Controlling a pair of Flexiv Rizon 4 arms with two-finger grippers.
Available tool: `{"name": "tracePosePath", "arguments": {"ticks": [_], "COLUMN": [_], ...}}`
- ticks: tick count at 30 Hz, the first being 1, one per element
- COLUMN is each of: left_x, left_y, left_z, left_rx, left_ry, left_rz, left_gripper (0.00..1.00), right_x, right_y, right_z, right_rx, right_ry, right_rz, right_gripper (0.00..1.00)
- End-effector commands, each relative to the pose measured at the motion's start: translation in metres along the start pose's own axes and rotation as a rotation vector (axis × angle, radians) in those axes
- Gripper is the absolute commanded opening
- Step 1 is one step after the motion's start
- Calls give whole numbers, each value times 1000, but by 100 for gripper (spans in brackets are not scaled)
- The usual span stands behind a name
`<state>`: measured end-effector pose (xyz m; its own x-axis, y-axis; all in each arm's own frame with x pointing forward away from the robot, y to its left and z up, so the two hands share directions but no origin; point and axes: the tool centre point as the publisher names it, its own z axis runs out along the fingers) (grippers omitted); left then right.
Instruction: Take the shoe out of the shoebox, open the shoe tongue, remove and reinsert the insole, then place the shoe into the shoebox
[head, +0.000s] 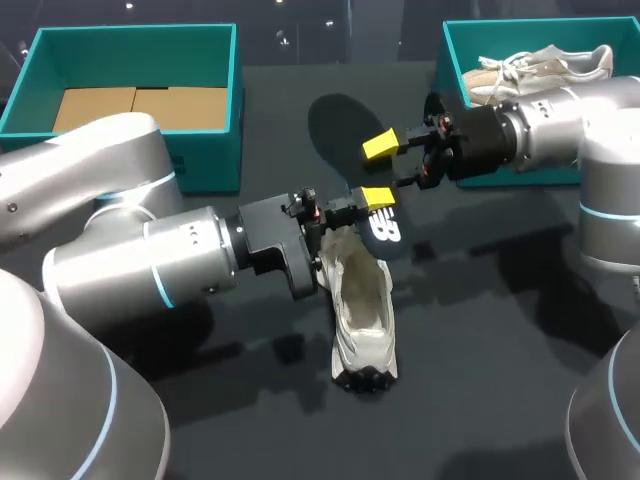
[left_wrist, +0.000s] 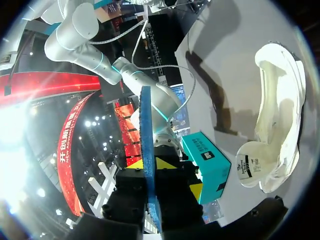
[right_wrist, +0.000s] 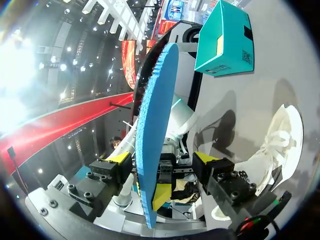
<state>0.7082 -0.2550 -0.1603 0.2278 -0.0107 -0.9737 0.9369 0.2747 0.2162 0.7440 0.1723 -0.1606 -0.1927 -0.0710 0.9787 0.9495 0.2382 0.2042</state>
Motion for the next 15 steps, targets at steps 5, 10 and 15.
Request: {"name": "tracePosePath", "arguments": {"ticks": [5, 10, 15], "left_x": [3, 4, 7], "left_y": [1, 0, 0], "left_z": [2, 2, 2], "left_rx": [42, 41, 33], "left_ry": [20, 26, 31], "left_rz": [9, 16, 19], "left_gripper": [0, 0, 0], "right_x": [-3, -3, -3], "right_y": [6, 6, 6], "right_z": [9, 12, 13], "right_rx": [14, 15, 11], "right_ry": [13, 18, 21], "right_rz": [-3, -2, 0], "right_gripper": [68, 49, 31]}}
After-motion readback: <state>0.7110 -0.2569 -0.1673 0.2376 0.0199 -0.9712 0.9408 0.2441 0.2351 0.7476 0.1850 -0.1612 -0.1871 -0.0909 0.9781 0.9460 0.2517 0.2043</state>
